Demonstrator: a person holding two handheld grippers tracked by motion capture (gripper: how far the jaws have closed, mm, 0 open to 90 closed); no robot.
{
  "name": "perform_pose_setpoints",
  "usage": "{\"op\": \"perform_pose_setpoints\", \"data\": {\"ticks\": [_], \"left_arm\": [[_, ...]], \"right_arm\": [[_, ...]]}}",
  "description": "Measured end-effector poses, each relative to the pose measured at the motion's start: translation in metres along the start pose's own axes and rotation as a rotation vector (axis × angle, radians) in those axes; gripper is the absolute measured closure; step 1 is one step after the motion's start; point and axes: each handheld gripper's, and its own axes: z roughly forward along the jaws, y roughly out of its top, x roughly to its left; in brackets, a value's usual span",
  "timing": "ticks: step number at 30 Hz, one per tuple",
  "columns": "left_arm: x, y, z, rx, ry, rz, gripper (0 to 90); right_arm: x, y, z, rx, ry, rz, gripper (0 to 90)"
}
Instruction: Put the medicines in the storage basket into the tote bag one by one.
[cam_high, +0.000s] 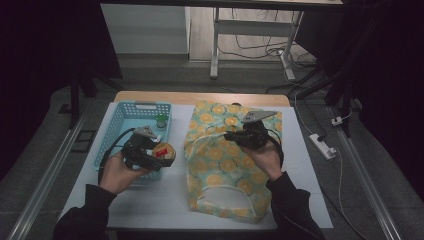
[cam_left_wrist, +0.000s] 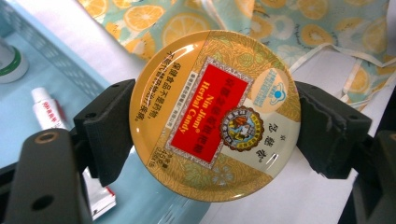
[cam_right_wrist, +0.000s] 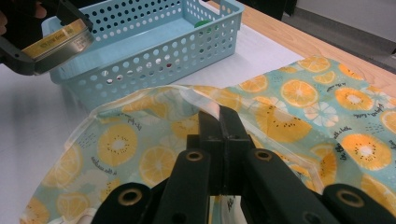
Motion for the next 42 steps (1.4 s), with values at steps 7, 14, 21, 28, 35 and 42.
{"op": "perform_pose_setpoints", "data": {"ticks": [7,14,21,28,35,42], "left_arm": [[-0.013,0.008,0.005,-0.007,-0.024,0.029,20.3],[-0.028,0.017,0.012,-0.009,-0.049,0.070,20.3],[-0.038,0.023,0.021,-0.008,-0.072,0.095,20.3],[-0.048,0.032,0.031,-0.010,-0.096,0.120,20.3],[-0.057,0.042,0.049,0.002,-0.121,0.141,20.3],[-0.061,0.049,0.074,0.026,-0.142,0.152,20.3]], "right_arm": [[-0.001,0.000,0.000,-0.005,-0.002,0.000,90.0],[-0.002,0.000,0.000,-0.002,-0.005,0.006,90.0],[-0.002,0.000,0.000,-0.004,-0.004,0.007,90.0],[-0.002,0.000,0.001,-0.006,-0.004,0.003,90.0],[-0.002,0.000,0.000,-0.012,-0.004,0.004,90.0],[-0.004,0.000,0.002,-0.009,-0.003,0.009,90.0]]}}
